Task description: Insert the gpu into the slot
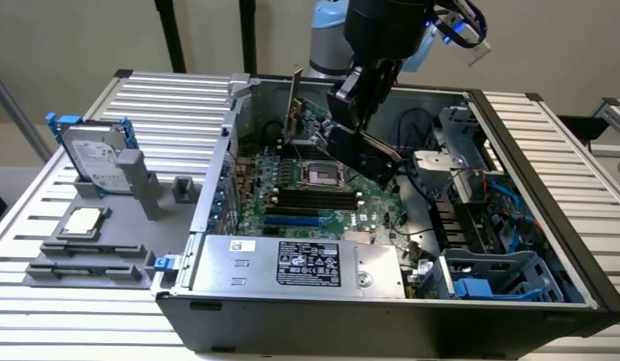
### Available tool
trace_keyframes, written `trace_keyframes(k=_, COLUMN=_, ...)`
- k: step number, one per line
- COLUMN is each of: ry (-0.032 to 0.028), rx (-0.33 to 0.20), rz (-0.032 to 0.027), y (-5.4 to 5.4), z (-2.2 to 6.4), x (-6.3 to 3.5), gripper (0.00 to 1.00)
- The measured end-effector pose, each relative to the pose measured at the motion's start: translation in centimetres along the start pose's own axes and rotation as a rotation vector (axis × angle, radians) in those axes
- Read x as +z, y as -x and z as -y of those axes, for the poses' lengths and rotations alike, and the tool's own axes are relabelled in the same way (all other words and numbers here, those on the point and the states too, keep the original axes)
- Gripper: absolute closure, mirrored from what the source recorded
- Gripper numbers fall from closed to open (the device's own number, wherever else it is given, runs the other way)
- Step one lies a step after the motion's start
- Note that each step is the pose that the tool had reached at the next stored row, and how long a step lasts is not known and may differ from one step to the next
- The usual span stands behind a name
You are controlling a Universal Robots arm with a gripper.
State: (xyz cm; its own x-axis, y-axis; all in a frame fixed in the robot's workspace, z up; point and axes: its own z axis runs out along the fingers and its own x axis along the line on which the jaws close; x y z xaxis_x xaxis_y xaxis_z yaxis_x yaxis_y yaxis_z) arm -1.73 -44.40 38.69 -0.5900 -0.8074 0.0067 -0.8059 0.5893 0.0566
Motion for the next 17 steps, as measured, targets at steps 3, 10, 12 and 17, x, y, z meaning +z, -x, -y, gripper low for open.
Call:
trace_keyframes(k=3, ry=-0.0007, rx=-0.054, rz=-0.0026, y=0.00, z=0.00, x=0.01, gripper=0.74)
trace_keyframes(k=10, ry=-0.0016, rx=-0.182, rz=-0.0097, y=0.00, z=0.00, x=0.04, gripper=0.74)
trace_keyframes(k=12, ry=-0.0022, rx=-0.218, rz=-0.0117, y=0.00, z=0.00, x=0.07, gripper=0.74)
trace_keyframes(k=17, ry=-0.0039, rx=-0.310, rz=-0.0161, y=0.00, z=0.01, x=0.19, gripper=0.74)
